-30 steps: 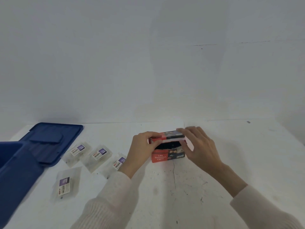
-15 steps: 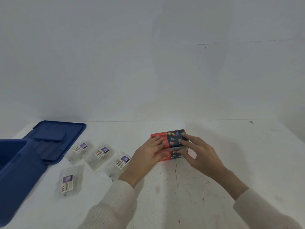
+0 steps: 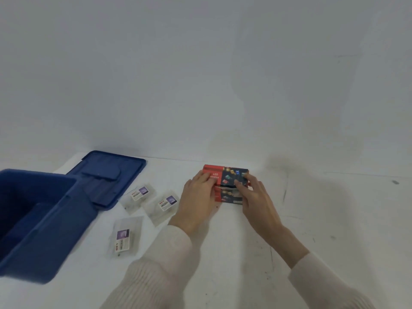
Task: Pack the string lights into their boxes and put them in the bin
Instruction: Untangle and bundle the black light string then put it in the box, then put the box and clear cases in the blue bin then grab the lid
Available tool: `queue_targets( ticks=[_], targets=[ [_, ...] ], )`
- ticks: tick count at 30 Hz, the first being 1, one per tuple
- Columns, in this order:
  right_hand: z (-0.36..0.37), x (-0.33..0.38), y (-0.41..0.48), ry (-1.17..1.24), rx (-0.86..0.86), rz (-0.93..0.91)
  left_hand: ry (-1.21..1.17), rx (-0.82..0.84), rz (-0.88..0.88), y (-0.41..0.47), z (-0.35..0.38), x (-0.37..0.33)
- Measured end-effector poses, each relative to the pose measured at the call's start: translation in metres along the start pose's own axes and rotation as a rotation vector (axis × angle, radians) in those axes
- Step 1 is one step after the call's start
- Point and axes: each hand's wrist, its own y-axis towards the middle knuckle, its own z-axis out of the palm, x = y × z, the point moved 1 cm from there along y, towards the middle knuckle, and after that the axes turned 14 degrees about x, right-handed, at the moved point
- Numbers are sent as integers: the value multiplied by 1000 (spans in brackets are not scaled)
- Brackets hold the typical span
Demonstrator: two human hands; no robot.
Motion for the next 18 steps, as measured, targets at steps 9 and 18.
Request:
queue_targets(
  ticks=[9,18],
  targets=[
    [9,113,38,3,-180,36,-299,-50,-111,-41,-76,84],
    [82,340,67,973,619,201,-11,-248,-453,-154,-169,278]
  ],
)
